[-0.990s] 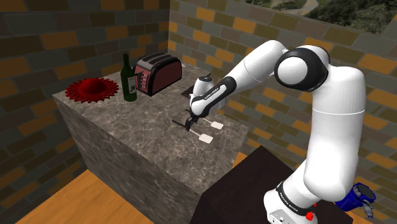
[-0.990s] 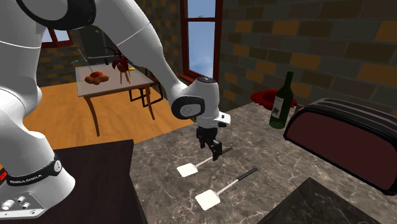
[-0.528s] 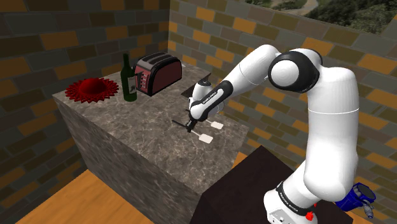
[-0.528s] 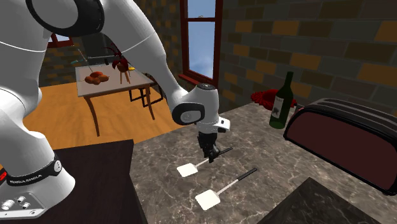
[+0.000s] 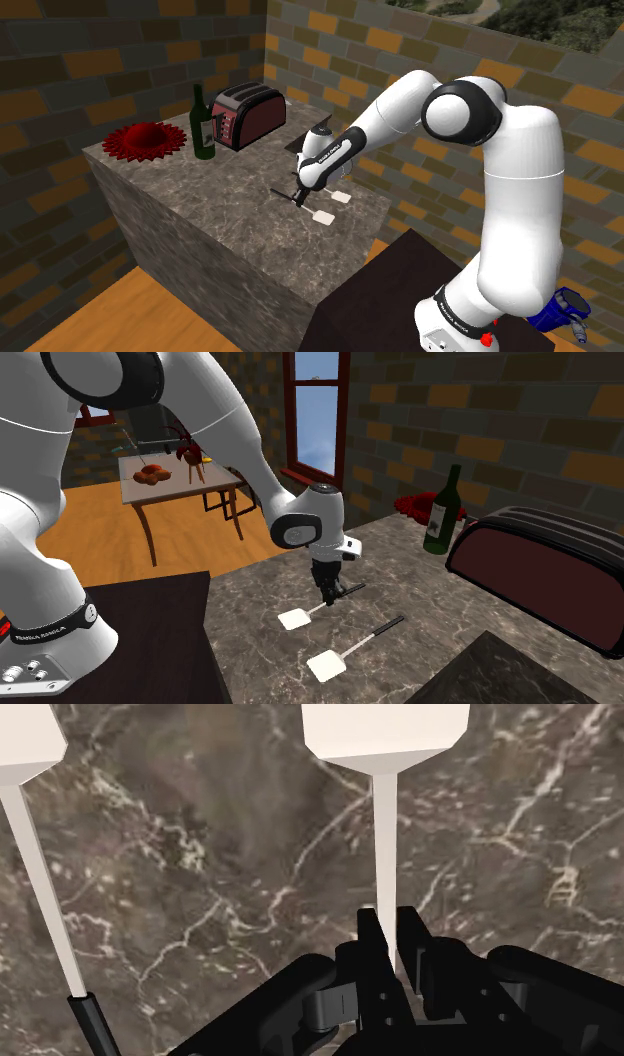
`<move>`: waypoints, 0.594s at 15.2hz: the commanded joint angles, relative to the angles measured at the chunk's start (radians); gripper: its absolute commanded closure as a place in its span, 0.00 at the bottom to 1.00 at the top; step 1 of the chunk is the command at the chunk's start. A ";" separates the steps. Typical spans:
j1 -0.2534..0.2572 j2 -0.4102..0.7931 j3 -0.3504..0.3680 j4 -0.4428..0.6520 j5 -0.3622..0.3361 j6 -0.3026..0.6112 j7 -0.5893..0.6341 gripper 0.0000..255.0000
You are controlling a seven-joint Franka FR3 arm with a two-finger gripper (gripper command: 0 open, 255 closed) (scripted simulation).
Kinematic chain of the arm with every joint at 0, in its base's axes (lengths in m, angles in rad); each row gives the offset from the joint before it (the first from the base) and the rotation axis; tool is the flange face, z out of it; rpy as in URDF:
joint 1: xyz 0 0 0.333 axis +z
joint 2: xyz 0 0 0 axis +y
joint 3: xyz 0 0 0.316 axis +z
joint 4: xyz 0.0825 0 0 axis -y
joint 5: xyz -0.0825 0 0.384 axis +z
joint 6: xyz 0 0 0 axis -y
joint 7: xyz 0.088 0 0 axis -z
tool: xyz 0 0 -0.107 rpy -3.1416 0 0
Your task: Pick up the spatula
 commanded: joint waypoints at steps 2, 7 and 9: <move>-0.001 -0.024 0.001 -0.007 0.001 -0.018 0.000 1.00; -0.003 -0.085 0.003 -0.019 0.003 -0.066 -0.001 1.00; -0.003 -0.108 0.004 -0.022 0.004 -0.086 -0.001 1.00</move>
